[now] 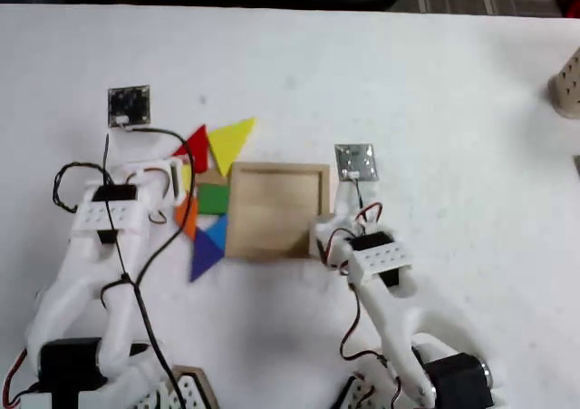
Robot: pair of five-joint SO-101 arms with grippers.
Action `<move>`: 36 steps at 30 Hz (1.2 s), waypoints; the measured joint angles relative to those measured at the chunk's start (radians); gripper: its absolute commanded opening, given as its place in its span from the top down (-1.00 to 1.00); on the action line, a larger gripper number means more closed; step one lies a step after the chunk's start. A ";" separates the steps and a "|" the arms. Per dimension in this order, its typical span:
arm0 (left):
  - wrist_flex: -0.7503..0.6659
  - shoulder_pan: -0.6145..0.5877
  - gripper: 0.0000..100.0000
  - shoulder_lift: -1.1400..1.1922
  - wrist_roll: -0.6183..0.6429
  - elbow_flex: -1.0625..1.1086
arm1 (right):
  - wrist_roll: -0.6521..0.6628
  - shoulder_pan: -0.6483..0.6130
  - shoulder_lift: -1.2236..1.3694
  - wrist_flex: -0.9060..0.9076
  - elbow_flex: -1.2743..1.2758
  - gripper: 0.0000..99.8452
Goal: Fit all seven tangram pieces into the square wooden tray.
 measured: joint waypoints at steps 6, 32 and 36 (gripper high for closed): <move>0.000 -0.006 0.53 0.000 0.000 0.000 | -0.002 -0.002 0.000 0.092 -0.034 0.65; 0.551 0.213 0.53 -0.209 -0.023 0.147 | -0.003 0.176 -0.244 0.218 0.008 0.65; 0.540 0.216 0.53 -0.048 -0.006 0.103 | -0.003 0.176 -0.244 0.218 0.008 0.65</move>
